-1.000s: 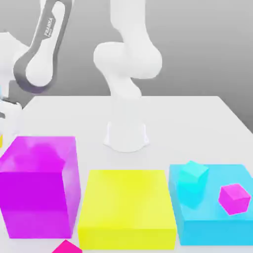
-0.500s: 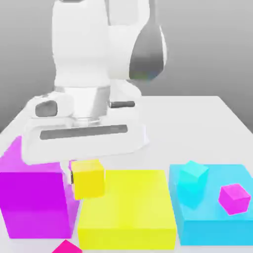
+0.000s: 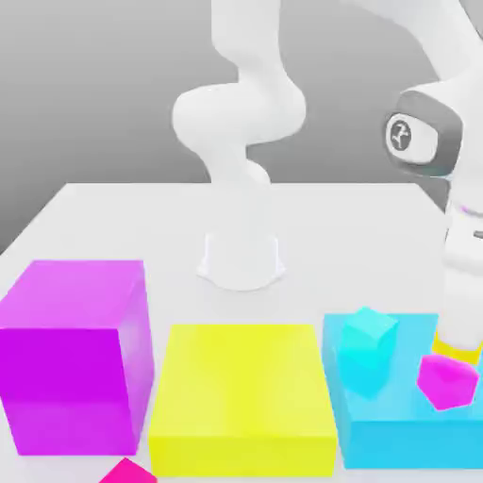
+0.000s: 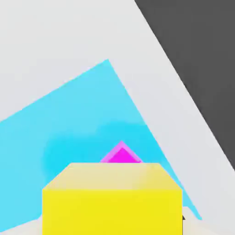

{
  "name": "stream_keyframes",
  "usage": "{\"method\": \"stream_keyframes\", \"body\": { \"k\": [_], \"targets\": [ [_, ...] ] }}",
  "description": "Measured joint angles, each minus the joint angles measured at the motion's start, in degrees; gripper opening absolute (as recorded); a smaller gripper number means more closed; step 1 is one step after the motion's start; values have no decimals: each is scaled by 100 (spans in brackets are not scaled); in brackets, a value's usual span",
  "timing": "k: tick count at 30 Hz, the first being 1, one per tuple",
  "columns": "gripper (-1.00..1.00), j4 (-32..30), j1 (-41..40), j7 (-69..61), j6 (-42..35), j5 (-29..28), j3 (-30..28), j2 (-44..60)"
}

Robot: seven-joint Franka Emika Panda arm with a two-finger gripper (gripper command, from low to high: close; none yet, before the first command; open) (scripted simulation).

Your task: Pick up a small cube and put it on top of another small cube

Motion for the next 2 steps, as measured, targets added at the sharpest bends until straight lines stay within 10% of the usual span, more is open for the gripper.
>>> {"method": "stream_keyframes", "body": {
  "k": [2],
  "targets": [
    [100,0,0,0,0,0,0,0]
  ]
}}
